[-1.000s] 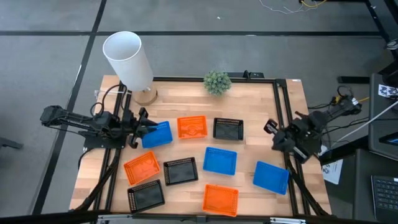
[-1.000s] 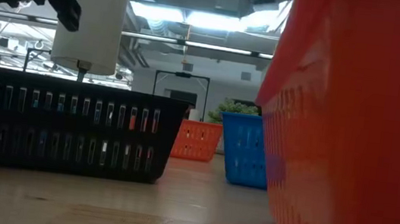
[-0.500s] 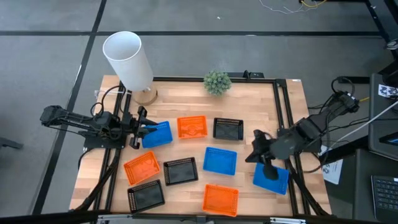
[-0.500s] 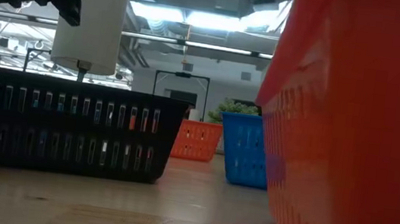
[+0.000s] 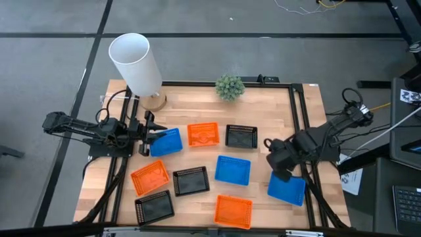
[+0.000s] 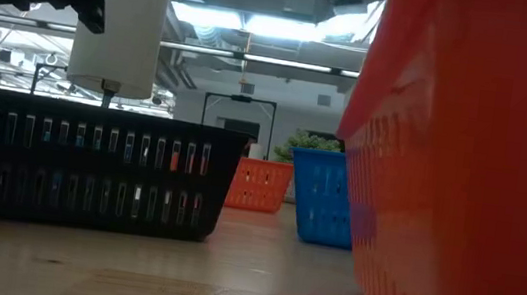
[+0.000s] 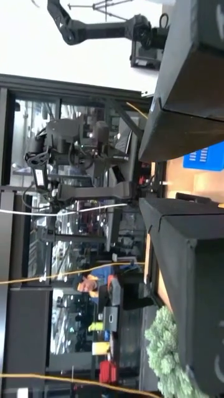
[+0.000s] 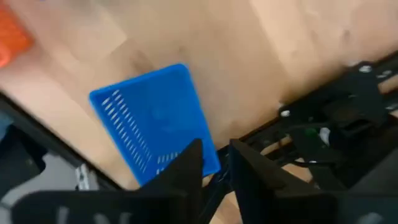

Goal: Stack baskets by color
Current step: Move the bottom right blue bin to the center of the table

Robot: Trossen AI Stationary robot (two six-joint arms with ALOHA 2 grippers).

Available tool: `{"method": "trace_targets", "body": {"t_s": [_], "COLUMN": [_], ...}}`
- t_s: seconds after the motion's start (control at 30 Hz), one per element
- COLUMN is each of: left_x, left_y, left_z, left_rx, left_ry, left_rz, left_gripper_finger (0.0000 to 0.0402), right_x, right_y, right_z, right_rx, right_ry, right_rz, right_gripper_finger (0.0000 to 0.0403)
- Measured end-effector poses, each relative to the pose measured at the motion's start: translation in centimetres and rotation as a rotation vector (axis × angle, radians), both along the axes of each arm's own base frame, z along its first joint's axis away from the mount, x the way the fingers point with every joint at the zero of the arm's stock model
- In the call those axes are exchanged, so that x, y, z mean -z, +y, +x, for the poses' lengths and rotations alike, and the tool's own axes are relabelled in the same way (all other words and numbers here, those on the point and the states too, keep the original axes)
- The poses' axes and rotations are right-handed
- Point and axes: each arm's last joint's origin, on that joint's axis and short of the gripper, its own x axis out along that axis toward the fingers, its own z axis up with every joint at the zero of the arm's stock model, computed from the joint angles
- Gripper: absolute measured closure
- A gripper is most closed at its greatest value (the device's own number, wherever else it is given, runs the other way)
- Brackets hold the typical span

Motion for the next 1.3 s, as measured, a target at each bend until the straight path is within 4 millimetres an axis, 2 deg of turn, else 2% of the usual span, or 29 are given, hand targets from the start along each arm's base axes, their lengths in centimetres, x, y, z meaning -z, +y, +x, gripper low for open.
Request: {"method": "trace_targets", "body": {"t_s": [0.2, 0.47, 0.63, 0.8, 0.87, 0.93, 1.1, 1.2, 1.3], "left_x": [0.0, 0.0, 0.0, -0.1, -1.0, -2.9, -7.8, -8.7, -8.3], "left_y": [0.0, 0.0, 0.0, 0.2, 0.1, 0.1, -0.4, -0.7, -1.0], "left_z": [0.0, 0.0, 0.0, 0.2, 0.6, 1.1, 2.7, 3.6, 4.5], "left_rx": [-0.004, 0.043, 0.042, -0.004, -0.007, -0.017, 0.038, 0.085, 0.126], "left_ry": [0.0, -0.01, -0.01, 0.026, 0.089, 0.15, 0.346, 0.491, 0.584], "left_rz": [-0.002, -0.127, -0.133, -0.224, -0.224, -0.203, -0.055, -0.039, -0.03], "left_gripper_finger": [0.0304, 0.0304, 0.0304, 0.0305, 0.0307, 0.0309, 0.0309, 0.0309, 0.0309], "right_x": [0.1, 0.1, 0.2, 2.4, 3.4, 4.1, 5.1, 5.5, 6.4], "right_y": [-0.3, 0.0, -0.5, -0.9, -1.3, -1.5, -1.5, -1.3, -0.8], "right_z": [0.5, 1.0, -0.1, -2.7, -3.7, -4.2, -4.4, -4.1, -4.0], "right_rx": [-0.02, -0.306, -0.325, -0.262, -0.189, -0.111, -0.051, -0.042, -0.05], "right_ry": [-0.067, -0.163, -0.14, -0.134, -0.136, -0.167, -0.279, -0.311, -0.292], "right_rz": [-0.064, -0.078, -0.157, -0.169, -0.163, -0.144, -0.082, -0.052, 0.024], "right_gripper_finger": [0.0299, 0.0298, 0.0298, 0.0298, 0.0298, 0.0298, 0.0298, 0.0298, 0.0299]}}
